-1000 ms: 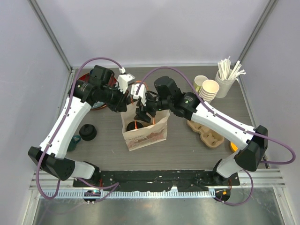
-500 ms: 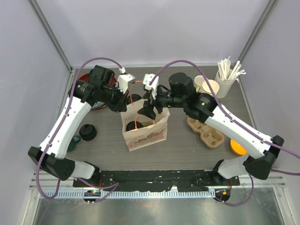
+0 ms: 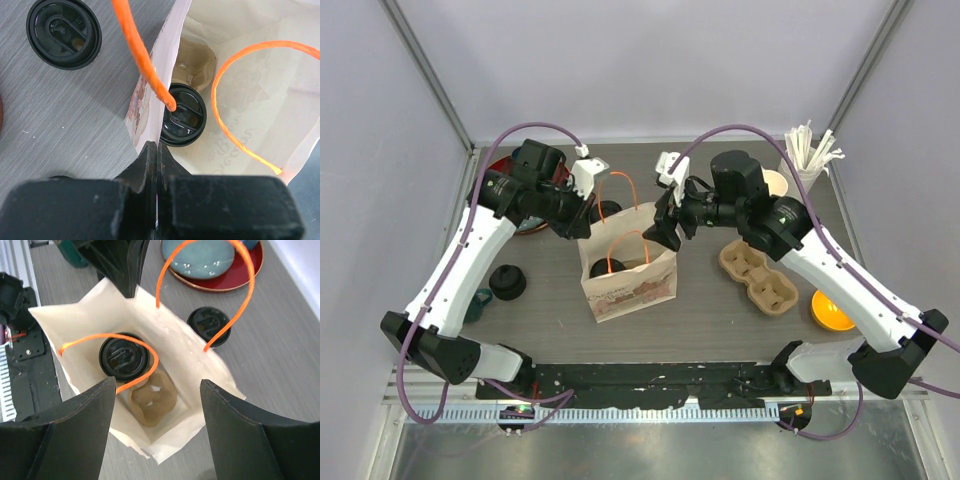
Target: Pack the takeout coffee
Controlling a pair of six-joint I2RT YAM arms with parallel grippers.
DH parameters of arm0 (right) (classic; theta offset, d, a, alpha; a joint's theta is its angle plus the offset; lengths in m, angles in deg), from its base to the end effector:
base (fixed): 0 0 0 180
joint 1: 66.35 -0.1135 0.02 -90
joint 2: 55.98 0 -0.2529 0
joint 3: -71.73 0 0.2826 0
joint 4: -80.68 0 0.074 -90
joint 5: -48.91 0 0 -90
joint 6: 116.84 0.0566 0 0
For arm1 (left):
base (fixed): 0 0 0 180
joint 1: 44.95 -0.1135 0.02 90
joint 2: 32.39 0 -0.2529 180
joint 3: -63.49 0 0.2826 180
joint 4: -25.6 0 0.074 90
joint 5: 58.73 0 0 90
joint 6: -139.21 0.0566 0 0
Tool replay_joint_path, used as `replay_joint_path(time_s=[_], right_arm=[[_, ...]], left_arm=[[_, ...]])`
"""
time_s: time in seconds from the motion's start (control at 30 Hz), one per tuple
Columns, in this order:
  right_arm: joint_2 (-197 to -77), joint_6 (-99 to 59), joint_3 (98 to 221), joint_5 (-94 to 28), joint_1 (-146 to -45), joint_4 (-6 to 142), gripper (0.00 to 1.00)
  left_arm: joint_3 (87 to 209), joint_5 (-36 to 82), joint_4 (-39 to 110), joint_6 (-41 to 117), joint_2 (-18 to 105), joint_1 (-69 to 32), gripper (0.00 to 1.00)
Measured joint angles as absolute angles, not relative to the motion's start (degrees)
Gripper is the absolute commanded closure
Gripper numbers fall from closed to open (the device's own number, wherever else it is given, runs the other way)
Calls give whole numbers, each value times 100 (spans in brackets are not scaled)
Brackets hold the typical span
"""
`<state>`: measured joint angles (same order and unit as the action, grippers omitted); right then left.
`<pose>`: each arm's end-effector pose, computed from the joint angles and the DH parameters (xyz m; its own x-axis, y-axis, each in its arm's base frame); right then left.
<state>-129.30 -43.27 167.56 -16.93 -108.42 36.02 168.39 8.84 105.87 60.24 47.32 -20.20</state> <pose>0.2256 0.2349 0.4166 -0.0159 -0.3620 -0.9320 -0.9355 0.3346 -0.1140 0.2660 -0.1464 0.3790 -0.6189 0.4800 -0.6217 0.7170 0.6685 -0.1976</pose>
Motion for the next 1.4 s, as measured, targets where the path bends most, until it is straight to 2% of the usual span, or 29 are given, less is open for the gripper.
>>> replay_joint_path(time_s=[0.5, 0.9, 0.93, 1.0, 1.03, 1.13, 1.23, 1.4], right_arm=[[-12558, -4379, 16544, -1682, -10597, 3278, 26], [-12563, -4375, 16544, -1688, -10597, 3276, 26], [-12563, -4377, 16544, -1690, -10597, 3276, 26], [-12563, -4379, 16544, -1695, -10586, 3276, 26], [-12567, -4382, 16548, -1695, -10584, 3270, 26], [-12624, -4384, 16695, -1695, -10566, 3185, 26], [-12744, -4358, 17038, -1703, -10555, 3095, 26], [-12982, -3993, 17661, -1911, -10549, 3248, 23]], left_arm=[[16842, 991, 10585, 6037, 4773, -1987, 98], [17152, 1124, 10593, 6013, 4847, -1983, 59], [17204, 1135, 10593, 6019, 4847, -1983, 51], [17338, 1177, 10598, 6008, 4847, -1983, 43], [17406, 1203, 10604, 5995, 4847, -1983, 36], [17585, 1304, 10628, 5965, 4839, -1983, 26], [17690, 1498, 10657, 5939, 4751, -1983, 19], [17681, 1940, 10690, 5888, 4284, -1996, 13]])
